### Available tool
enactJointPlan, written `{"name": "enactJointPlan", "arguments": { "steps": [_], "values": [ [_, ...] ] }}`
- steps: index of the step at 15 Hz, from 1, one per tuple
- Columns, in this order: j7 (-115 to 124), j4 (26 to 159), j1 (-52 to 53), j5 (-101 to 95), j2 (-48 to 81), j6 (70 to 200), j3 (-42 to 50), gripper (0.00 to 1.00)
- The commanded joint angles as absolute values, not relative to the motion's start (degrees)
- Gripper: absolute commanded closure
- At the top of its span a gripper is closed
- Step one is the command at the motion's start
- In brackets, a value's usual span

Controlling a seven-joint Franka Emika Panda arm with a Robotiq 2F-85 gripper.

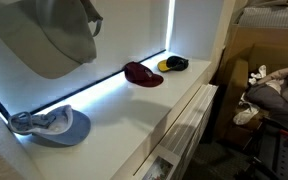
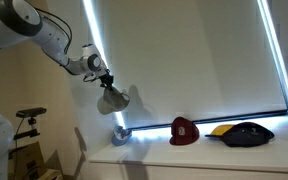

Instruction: Get the white cap and put it next to the blue cap

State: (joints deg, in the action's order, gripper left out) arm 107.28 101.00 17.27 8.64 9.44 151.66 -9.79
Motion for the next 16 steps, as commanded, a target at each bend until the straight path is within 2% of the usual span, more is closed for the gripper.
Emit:
{"name": "enactJointPlan", "arguments": {
  "steps": [1,4,5,6,9,10,16],
  "values": [
    [92.42,105.53,13.59,21.18,11.13,159.53,-12.37,0.99],
    [86.11,104.49,13.46,25.39,16.66,163.7,-12.9,0.99],
    [89.29,105.08,14.37,23.07,13.53,160.39,-11.27,0.71],
    [88.73,105.07,14.41,23.19,14.83,161.08,-11.22,0.95],
    [88.81,104.77,14.5,23.12,14.9,161.11,-11.23,0.74],
    [88.84,104.74,14.49,23.11,14.52,161.08,-11.24,0.71],
    [88.9,104.73,14.52,23.09,13.99,161.03,-11.26,0.71]
  ]
}}
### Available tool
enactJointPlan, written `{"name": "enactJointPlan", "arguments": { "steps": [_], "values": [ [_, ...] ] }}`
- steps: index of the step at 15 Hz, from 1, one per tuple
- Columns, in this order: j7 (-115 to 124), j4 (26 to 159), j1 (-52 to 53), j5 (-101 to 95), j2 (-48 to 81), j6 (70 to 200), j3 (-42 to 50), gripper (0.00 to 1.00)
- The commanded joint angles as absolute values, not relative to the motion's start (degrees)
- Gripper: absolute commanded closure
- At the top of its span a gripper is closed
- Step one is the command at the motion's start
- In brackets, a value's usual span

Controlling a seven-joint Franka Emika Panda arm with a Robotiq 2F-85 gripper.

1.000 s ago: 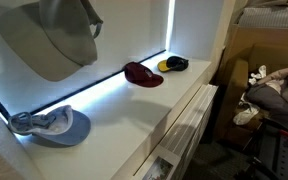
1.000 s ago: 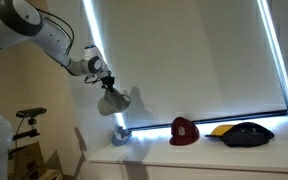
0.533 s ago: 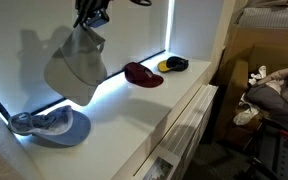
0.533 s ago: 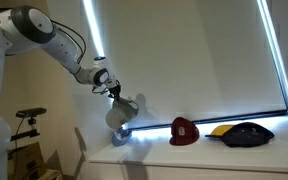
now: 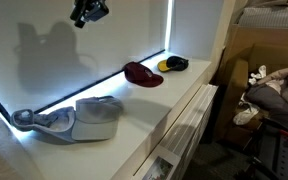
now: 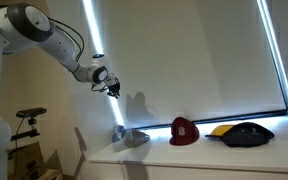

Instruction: Get the white cap and put it next to the blue cap

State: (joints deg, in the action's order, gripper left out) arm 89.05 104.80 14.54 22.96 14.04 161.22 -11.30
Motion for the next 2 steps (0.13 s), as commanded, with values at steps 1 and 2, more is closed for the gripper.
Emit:
{"name": "enactJointPlan", "arguments": {
  "steps": [1,2],
  "values": [
    [88.9,104.73,14.52,23.09,13.99,161.03,-11.26,0.71],
    [88.9,104.73,14.52,23.09,13.99,161.03,-11.26,0.71]
  ]
}}
